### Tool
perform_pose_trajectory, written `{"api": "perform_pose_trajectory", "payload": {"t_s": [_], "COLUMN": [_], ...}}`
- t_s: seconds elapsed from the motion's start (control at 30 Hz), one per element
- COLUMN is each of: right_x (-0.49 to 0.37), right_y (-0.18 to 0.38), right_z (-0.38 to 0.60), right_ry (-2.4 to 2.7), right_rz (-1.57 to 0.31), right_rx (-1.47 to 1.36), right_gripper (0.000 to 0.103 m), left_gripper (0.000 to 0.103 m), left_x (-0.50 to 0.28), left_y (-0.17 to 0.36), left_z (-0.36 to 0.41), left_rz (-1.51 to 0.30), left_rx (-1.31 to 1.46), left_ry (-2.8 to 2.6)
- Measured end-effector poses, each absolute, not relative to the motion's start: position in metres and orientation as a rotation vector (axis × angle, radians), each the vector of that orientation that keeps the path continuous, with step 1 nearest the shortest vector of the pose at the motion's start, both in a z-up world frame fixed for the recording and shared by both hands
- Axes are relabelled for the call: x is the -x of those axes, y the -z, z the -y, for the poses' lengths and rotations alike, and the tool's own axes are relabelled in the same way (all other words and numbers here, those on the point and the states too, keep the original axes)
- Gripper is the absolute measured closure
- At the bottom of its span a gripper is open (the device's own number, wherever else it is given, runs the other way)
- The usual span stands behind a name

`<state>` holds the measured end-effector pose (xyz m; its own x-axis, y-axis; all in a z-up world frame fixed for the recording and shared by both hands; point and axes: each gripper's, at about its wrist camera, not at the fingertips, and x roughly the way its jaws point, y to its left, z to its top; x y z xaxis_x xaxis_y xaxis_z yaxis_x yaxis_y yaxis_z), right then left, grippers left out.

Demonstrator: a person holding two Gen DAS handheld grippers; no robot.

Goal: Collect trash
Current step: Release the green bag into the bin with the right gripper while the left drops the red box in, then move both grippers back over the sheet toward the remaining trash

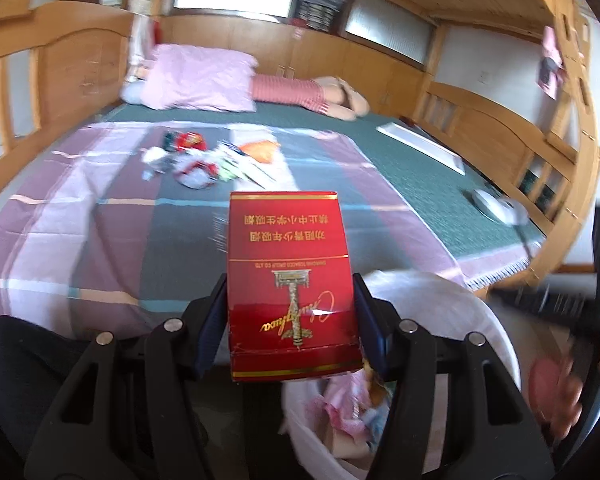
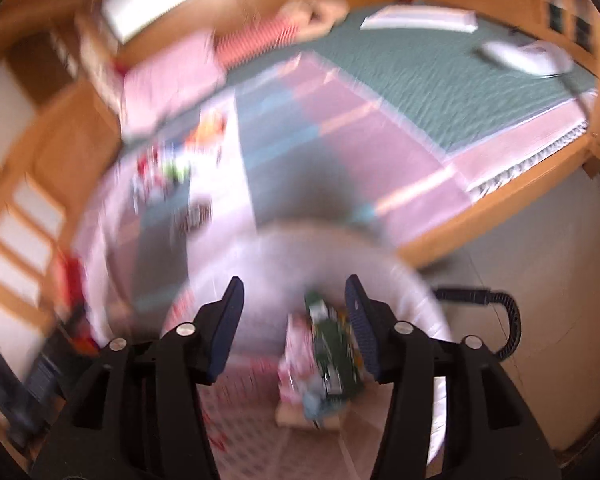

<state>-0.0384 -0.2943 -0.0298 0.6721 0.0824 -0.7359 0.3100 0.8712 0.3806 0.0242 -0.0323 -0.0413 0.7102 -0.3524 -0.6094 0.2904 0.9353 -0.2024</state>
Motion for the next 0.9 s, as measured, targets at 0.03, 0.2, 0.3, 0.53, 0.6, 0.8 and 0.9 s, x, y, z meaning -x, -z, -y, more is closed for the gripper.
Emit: {"api": "perform_pose_trajectory", "payload": {"t_s": [0.03,0.2,0.3,0.53,0.6,0.8,0.9], "right_x": [0.043,0.060,0.065,0.064,0.062,0.060,0.058], "right_y": [0.021,-0.005,-0.011,-0.008,-0.006,-0.005,-0.005], "right_z": [0.299,0.318,0.325,0.326,0.325,0.319,0.318], "right_ry": [0.149,0.194,0.195,0.191,0.183,0.169,0.167], "right_rz": [-0.783,-0.617,-0.573,-0.577,-0.584,-0.587,-0.588], "right_rx": [-0.529,-0.573,-0.599,-0.612,-0.618,-0.624,-0.623], "right_gripper": [0.048,0.045,0.044,0.043,0.042,0.037,0.035], "left_gripper": [0.044,0.044,0.044,0.040,0.029,0.015,0.012], "left_x": [-0.024,-0.009,0.001,0.012,0.013,0.013,0.009], "left_y": [0.044,0.058,0.067,0.079,0.079,0.070,0.066], "left_z": [0.038,0.084,0.106,0.128,0.126,0.116,0.107], "left_rz": [-0.706,-0.732,-0.758,-0.788,-0.778,-0.733,-0.707], "left_rx": [0.084,-0.025,-0.087,-0.161,-0.165,-0.135,-0.100], "left_ry": [0.404,0.679,0.797,0.896,0.896,0.851,0.798]}}
